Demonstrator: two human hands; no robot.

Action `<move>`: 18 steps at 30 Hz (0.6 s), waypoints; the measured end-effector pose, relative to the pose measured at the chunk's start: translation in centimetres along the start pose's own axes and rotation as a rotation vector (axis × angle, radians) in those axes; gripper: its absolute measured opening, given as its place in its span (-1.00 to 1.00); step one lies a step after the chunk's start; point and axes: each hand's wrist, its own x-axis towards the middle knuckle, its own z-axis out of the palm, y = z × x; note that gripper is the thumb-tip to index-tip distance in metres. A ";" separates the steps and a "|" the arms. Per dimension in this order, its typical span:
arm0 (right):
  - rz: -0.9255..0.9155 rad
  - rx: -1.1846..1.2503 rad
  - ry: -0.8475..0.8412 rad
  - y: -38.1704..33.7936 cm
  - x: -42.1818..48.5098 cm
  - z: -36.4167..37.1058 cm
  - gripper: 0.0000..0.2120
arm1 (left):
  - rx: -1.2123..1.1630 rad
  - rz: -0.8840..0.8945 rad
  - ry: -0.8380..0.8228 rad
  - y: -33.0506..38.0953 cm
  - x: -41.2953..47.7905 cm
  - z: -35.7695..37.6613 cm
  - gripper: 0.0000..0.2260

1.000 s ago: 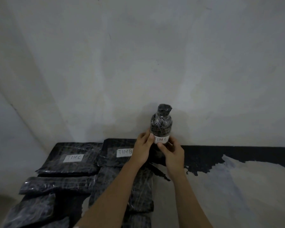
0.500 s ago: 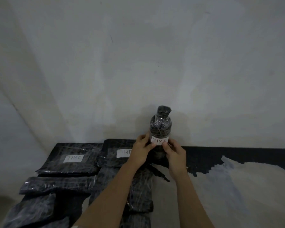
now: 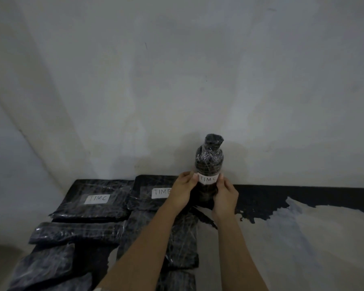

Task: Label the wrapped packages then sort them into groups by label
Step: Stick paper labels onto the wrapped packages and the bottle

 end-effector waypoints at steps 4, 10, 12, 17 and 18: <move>0.061 0.050 0.038 -0.5 0.1 0.1 -0.72 | 0.052 0.023 0.013 -0.2 0.0 0.1 -0.71; 0.077 0.077 -0.011 -1.0 -0.1 0.7 -0.68 | -0.122 -0.064 0.005 -0.3 0.0 0.3 -0.67; 0.070 0.042 0.006 -1.0 0.1 0.7 -0.68 | -0.080 -0.038 0.025 -0.1 0.2 0.2 -0.74; 0.051 -0.042 0.040 -0.6 0.4 0.5 -0.68 | 0.030 -0.009 0.071 0.0 0.5 0.1 -0.67; 0.045 -0.051 0.047 -0.4 0.3 0.5 -0.68 | -0.021 -0.021 0.052 -0.1 0.5 0.1 -0.66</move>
